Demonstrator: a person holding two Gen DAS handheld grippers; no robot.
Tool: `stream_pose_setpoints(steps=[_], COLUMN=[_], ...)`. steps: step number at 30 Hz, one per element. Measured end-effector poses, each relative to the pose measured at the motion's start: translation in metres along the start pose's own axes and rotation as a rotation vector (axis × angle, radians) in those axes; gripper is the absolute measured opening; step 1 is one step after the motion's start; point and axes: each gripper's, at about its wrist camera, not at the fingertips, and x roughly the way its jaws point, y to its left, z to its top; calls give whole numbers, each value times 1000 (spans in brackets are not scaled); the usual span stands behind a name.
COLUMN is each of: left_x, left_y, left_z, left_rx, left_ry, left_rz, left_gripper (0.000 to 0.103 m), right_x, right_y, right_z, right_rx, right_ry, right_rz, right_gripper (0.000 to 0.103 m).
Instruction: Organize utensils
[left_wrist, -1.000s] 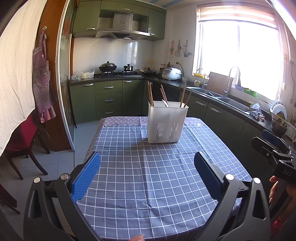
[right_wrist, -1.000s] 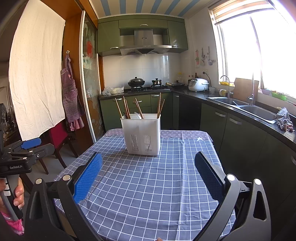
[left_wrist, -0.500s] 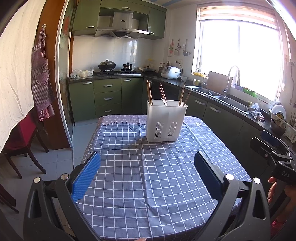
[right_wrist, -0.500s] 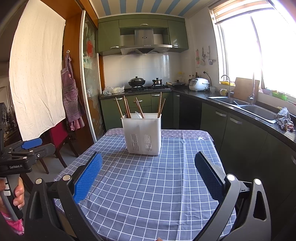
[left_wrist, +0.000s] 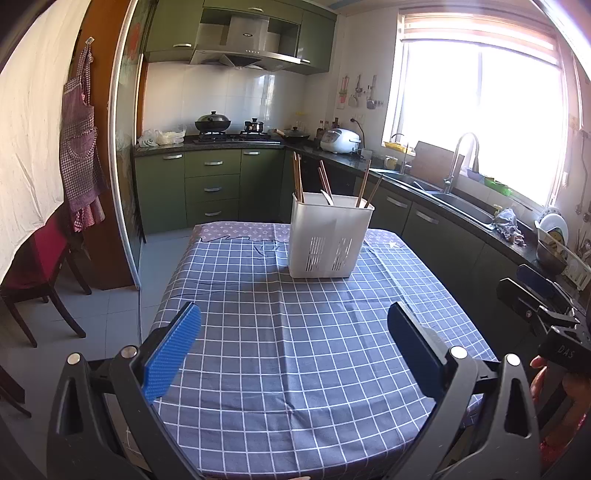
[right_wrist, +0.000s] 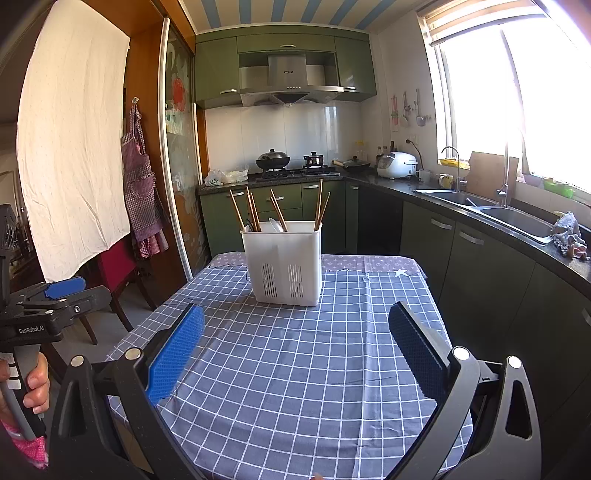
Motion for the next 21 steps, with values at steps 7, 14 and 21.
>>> stream_pose_setpoints(steps=[7,14,21], left_x=[0,1,13], left_y=[1,-3,0], left_z=[-1,-4,-4], left_rx=[11,43,32], left_ry=[-23,-50,-9], left_rz=[2,14,62], left_gripper=[96,96,96], right_x=[4,6,9], right_y=[1,1,0], right_z=[-2,-3,-4], right_rx=[-1,0,3], right_ry=[7,9,15], right_rz=[3,5,6], right_gripper=[98,98,98])
